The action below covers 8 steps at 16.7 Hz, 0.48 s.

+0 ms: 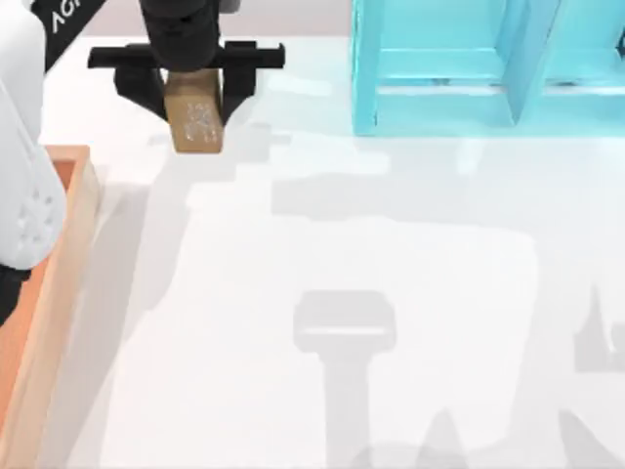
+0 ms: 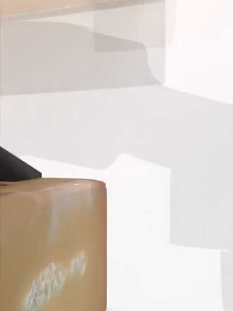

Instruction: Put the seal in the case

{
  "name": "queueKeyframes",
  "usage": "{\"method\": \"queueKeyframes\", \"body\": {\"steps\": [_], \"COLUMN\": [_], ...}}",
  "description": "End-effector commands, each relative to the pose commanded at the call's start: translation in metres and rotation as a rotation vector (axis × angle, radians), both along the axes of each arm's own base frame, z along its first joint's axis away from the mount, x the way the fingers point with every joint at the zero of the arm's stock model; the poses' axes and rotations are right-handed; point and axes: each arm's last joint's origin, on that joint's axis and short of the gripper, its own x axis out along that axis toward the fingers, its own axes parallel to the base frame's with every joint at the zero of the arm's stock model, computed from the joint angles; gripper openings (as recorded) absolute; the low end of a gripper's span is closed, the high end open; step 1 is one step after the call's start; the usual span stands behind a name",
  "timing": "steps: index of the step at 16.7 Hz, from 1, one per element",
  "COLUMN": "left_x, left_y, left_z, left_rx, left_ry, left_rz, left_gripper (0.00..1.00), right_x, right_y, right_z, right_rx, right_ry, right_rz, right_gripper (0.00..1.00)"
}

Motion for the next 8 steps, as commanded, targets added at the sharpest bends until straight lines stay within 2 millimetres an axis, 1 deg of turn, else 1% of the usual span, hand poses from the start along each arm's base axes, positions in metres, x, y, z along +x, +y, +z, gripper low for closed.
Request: {"method": "queueKeyframes", "body": {"steps": [1, 3, 4, 6, 8], "left_x": [0.000, -0.001, -0.003, -0.011, -0.026], "left_y": [0.004, 0.024, 0.039, 0.076, 0.119], "left_z": [0.002, 0.012, 0.019, 0.029, 0.033], "left_rx": [-0.001, -0.005, -0.006, -0.005, 0.000], "left_ry": [-0.003, -0.015, -0.021, -0.022, 0.000], "left_rz": [-0.002, -0.005, -0.006, -0.005, -0.004], "left_gripper": [0.00, 0.00, 0.00, 0.00, 0.00], "right_x": [0.000, 0.000, 0.000, 0.000, 0.000], "right_y": [0.000, 0.000, 0.000, 0.000, 0.000], "right_z": [0.000, 0.000, 0.000, 0.000, 0.000], "right_rx": [0.000, 0.000, 0.000, 0.000, 0.000], "right_ry": [0.000, 0.000, 0.000, 0.000, 0.000], "right_rz": [0.000, 0.000, 0.000, 0.000, 0.000], "right_gripper": [1.00, 1.00, 1.00, 1.00, 1.00]}}
